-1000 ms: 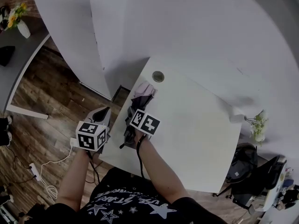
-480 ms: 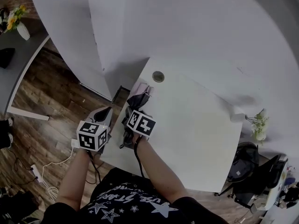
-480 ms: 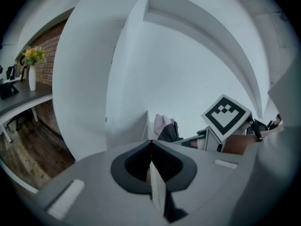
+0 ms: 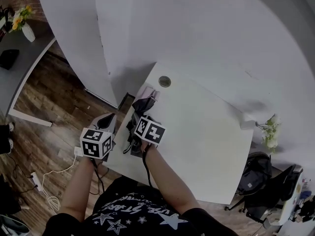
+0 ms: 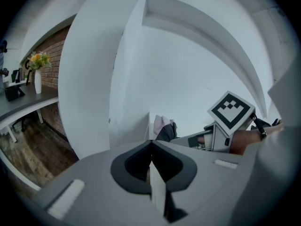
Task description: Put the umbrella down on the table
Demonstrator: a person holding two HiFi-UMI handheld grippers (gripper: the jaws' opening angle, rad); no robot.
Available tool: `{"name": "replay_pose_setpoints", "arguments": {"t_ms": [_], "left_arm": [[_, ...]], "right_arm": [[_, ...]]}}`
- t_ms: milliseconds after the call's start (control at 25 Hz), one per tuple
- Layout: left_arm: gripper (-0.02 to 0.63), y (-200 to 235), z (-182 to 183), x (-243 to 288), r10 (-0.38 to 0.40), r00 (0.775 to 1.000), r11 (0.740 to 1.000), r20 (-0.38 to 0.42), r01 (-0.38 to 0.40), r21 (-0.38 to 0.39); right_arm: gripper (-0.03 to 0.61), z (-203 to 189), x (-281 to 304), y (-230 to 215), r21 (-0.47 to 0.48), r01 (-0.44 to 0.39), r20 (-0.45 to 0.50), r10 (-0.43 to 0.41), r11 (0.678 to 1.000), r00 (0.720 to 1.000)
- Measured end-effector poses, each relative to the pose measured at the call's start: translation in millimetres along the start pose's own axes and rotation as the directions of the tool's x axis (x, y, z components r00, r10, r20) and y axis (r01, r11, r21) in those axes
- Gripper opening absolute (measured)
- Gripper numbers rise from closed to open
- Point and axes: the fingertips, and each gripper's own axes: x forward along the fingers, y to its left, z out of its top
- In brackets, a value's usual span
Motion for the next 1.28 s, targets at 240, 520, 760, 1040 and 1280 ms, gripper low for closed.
{"name": "replay_pose_setpoints", "arguments": {"t_ms": [240, 520, 760, 1040, 1280], "left_arm": [[0.003, -9, 16, -27, 0.048, 0.996, 0.999, 0.069, -0.048, -0.003], [0.003, -47, 39, -60, 0.05, 0.985, 0.998, 0.163, -0.054, 0.02], [0.003, -92, 45, -81, 0.025, 0.976, 0.999, 0.216, -0.035, 0.038], [0.003, -142, 33, -99, -0.007, 0.974, 0.998, 0.227, -0.007, 0.061], [0.003, -179, 6, -122, -0.022, 0.975, 0.997, 0.22, 0.007, 0.07]], "right_arm": [[0.284, 17, -33, 4, -0.015, -0.07, 0.064, 0.071, 0.997, 0.995], [0.169, 34, -89, 9, -0.055, -0.204, 0.16, 0.211, 0.977, 0.964], [0.146, 40, -138, -7, -0.086, -0.253, 0.227, 0.266, 0.964, 0.937], [0.11, 34, -194, -39, -0.133, -0.248, 0.294, 0.277, 0.96, 0.915], [0.028, 8, -241, -57, -0.16, -0.309, 0.318, 0.345, 0.938, 0.883]]}}
